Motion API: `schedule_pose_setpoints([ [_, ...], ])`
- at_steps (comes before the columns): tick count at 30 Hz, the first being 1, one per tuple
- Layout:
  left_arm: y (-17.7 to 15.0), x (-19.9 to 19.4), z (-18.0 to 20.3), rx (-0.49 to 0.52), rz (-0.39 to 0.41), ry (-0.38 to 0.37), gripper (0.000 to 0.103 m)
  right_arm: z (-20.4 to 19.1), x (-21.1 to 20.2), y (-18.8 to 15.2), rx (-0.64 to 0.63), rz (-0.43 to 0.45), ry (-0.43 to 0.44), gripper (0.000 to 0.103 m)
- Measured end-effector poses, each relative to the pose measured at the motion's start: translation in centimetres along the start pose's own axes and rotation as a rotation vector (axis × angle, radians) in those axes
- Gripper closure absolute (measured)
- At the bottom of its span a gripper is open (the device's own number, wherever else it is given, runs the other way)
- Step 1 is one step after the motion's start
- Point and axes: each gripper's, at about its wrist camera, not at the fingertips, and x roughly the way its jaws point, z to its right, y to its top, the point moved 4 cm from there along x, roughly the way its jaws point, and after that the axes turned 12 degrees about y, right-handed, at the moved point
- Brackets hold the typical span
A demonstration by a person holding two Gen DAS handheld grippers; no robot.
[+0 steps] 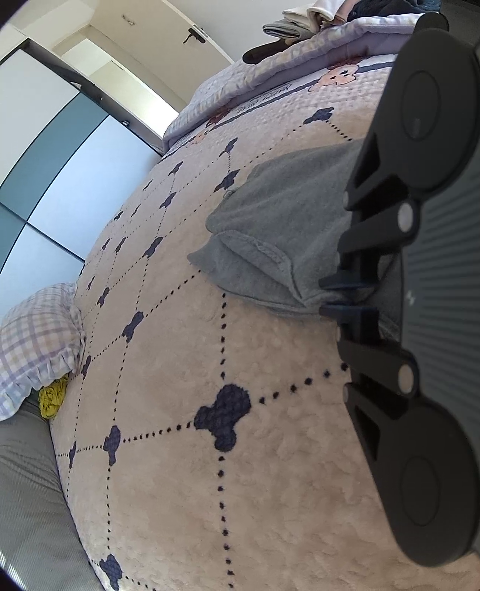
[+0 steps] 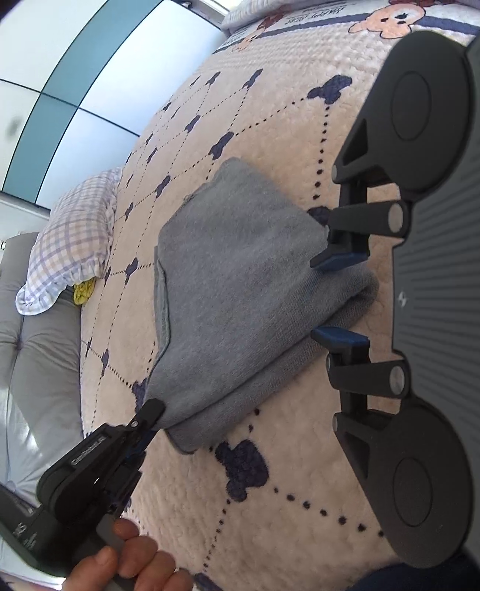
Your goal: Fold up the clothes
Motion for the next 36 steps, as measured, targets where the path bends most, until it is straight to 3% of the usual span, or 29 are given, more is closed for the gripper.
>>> schedule_pose_setpoints([
  [3, 0.2, -0.4, 0.2, 0.016, 0.012, 0.009, 0.096, 0.5, 0.2, -0.1, 0.017, -0.001, -0.002, 0.071],
  [5, 0.3, -0.5, 0.4, 0.036, 0.017, 0.02, 0.096, 1.0, 0.1, -0.2, 0.046, 0.008, 0.003, 0.084],
  [8, 0.4, -0.6, 0.5, 0.052, 0.024, 0.023, 0.096, 1.4, -0.1, -0.3, 0.085, 0.035, 0.011, 0.087],
  [14, 0.4, -0.6, 0.3, 0.052, 0.009, 0.017, 0.096, 2.4, -1.1, -0.6, 0.177, 0.092, 0.045, 0.089],
  [25, -2.6, -1.1, -0.6, 0.03, -0.04, 0.036, 0.096, 3.0, -2.1, -1.9, 0.189, 0.089, 0.08, 0.09],
  [32, -2.2, -1.1, -1.7, 0.029, -0.044, 0.061, 0.084, 2.4, -2.0, -2.5, 0.135, 0.029, 0.1, 0.09],
  [36, -1.4, -2.3, -1.7, 0.041, -0.008, 0.073, 0.083, 3.9, -3.6, -2.5, 0.201, 0.078, 0.104, 0.09],
])
